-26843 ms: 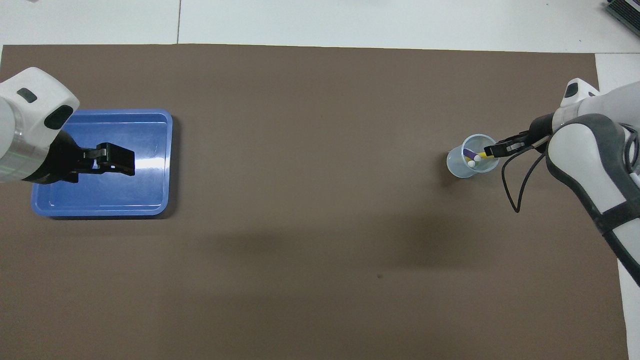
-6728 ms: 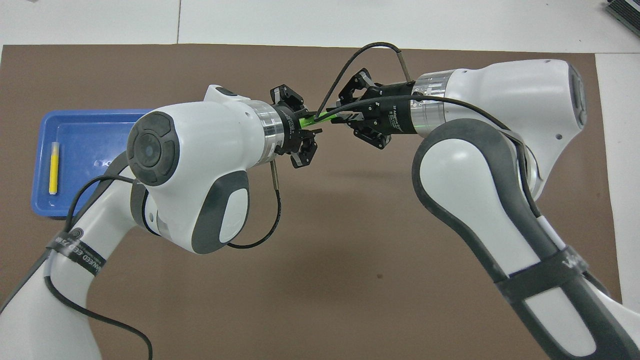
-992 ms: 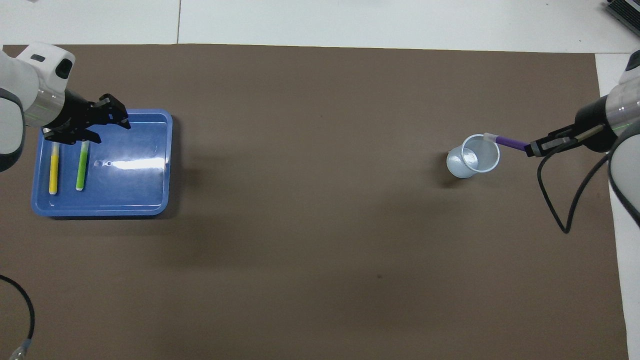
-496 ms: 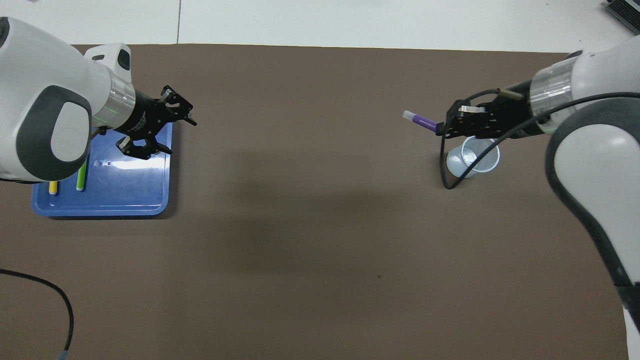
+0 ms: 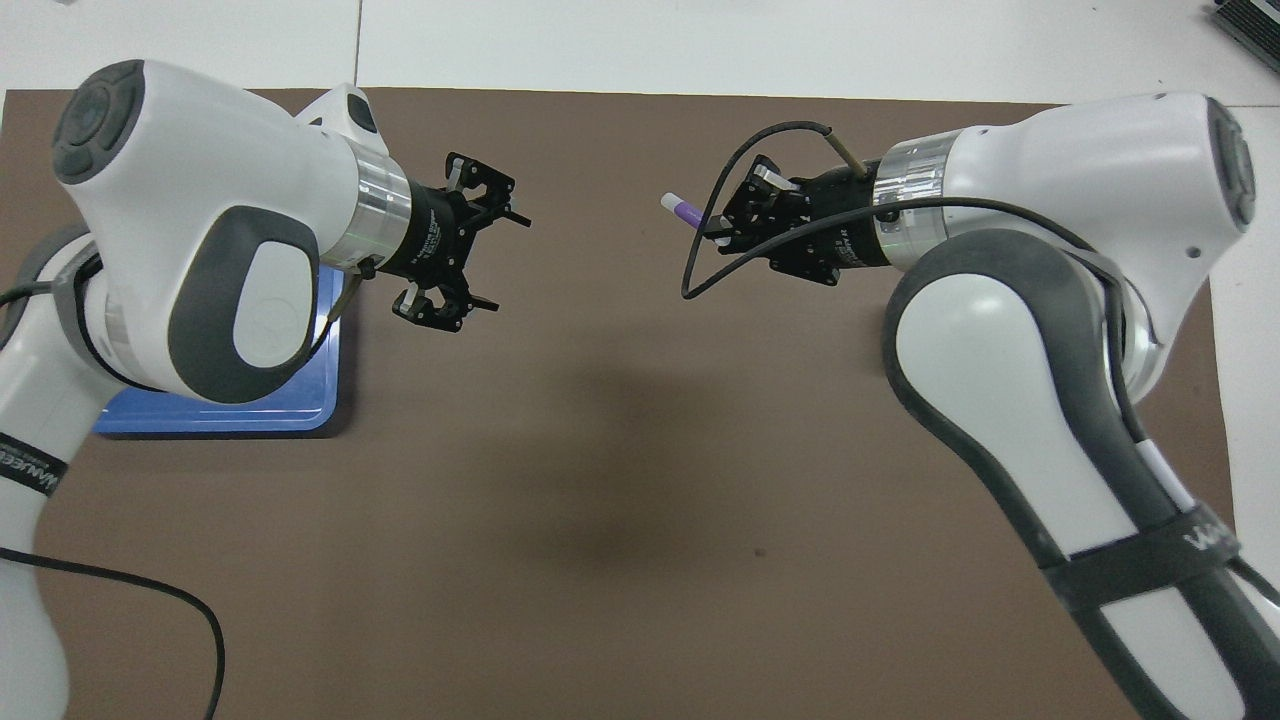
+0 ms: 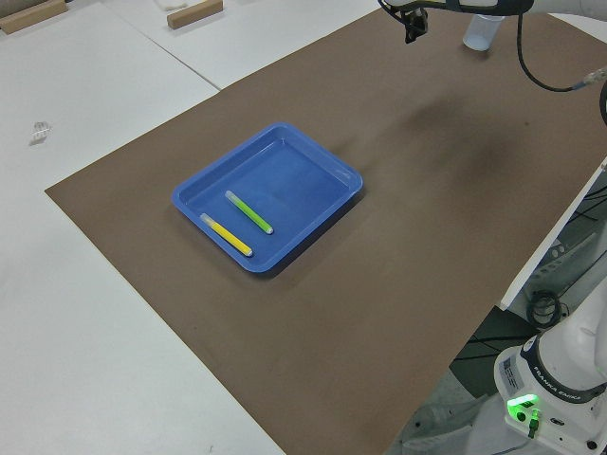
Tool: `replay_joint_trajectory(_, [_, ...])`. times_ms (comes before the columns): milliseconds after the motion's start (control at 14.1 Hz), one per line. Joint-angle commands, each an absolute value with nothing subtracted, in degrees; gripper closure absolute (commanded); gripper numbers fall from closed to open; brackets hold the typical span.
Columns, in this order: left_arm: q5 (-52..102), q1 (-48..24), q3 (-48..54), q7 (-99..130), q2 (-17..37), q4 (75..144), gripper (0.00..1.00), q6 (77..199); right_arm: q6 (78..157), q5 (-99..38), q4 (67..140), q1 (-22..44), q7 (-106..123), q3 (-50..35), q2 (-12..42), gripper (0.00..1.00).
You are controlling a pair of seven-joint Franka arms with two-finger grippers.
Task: Right arm passes pens to left for tray arrangement
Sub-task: 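Carry the purple pen toward center while the left gripper reaches toward it, then close the left gripper on the purple pen held by the right gripper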
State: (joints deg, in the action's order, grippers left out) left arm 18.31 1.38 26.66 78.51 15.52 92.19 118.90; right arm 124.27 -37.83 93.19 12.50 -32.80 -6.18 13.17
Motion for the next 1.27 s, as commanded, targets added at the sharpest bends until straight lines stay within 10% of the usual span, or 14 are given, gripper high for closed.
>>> replay_joint_trajectory(0, [20.0,-3.7,26.2,87.8,15.9,92.5,0.1,126.7,125.9,-39.6,93.6,14.0,-36.2,-6.1,13.0,0.87])
replay_joint_trajectory(850, [20.1,-12.9,26.0,102.7,16.8,101.4,0.2,156.1,127.5,-39.6,93.9,14.8,-36.6,-6.1,13.7,0.87])
replay_joint_trajectory(1204, [20.1,-12.4,25.9,102.6,17.4,100.7,0.66,156.2,127.4,-39.6,93.9,14.9,-36.6,-6.1,13.7,0.87])
